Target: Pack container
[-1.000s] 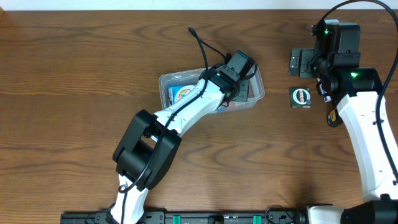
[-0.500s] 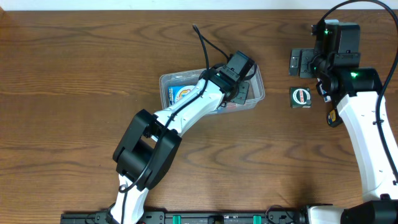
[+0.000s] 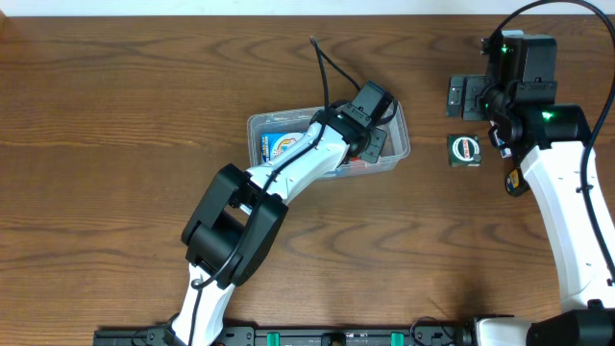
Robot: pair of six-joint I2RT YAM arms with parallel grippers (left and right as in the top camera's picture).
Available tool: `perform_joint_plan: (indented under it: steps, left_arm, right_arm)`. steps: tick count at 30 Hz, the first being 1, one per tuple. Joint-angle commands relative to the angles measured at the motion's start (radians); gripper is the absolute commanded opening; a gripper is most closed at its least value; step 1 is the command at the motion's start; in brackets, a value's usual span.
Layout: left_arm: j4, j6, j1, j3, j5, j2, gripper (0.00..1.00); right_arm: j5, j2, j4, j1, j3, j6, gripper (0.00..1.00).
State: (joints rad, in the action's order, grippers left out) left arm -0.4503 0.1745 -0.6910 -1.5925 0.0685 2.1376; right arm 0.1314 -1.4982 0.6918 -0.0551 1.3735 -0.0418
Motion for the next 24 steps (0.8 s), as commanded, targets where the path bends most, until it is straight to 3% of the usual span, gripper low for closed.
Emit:
perform_joint_plan:
  steps: [1, 24]
  left_arm:
    - [-0.028, -0.052, 0.001, -0.015, -0.002, 0.026, 0.06]
    - [-0.129, -0.103, 0.067, -0.016, -0.035, -0.064, 0.06]
  right_arm:
    - [0.007, 0.007, 0.0, 0.002, 0.006, -0.01, 0.99]
    - [0.007, 0.007, 0.0, 0.002, 0.006, -0.01, 0.99]
